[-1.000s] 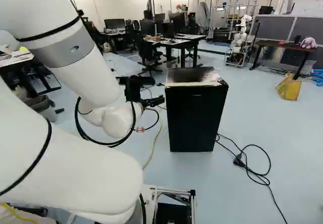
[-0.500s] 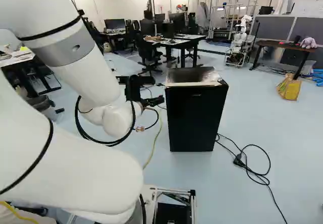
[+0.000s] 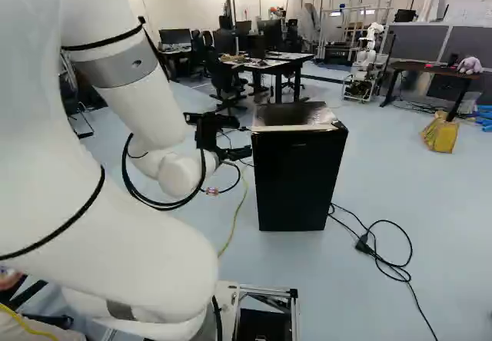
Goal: Grab a drink from the fridge
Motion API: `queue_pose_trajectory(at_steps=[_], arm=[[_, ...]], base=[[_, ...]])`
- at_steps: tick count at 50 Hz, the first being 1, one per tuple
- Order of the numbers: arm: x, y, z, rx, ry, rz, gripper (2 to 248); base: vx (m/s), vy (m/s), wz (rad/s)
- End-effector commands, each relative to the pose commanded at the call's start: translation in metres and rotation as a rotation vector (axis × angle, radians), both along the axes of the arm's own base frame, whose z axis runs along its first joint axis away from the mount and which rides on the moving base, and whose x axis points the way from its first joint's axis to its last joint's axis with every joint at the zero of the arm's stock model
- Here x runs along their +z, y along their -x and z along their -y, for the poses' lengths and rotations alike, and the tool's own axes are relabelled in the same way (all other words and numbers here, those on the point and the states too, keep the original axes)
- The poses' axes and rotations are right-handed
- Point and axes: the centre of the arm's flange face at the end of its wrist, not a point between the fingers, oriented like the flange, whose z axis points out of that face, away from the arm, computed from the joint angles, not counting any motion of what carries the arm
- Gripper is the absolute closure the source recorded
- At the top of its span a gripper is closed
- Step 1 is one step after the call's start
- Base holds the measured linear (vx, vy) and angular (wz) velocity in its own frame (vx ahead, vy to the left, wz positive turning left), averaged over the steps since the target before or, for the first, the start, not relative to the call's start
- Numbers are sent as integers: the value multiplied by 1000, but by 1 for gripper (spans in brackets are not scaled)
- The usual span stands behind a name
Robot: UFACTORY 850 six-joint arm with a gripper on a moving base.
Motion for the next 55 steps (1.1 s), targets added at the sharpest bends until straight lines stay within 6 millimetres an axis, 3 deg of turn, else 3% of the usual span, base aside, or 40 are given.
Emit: queue_pose_trajectory(at_steps=[55], arm=[[-36,-65,-7,-269,-6,64,3]], base=[[0,0,0]])
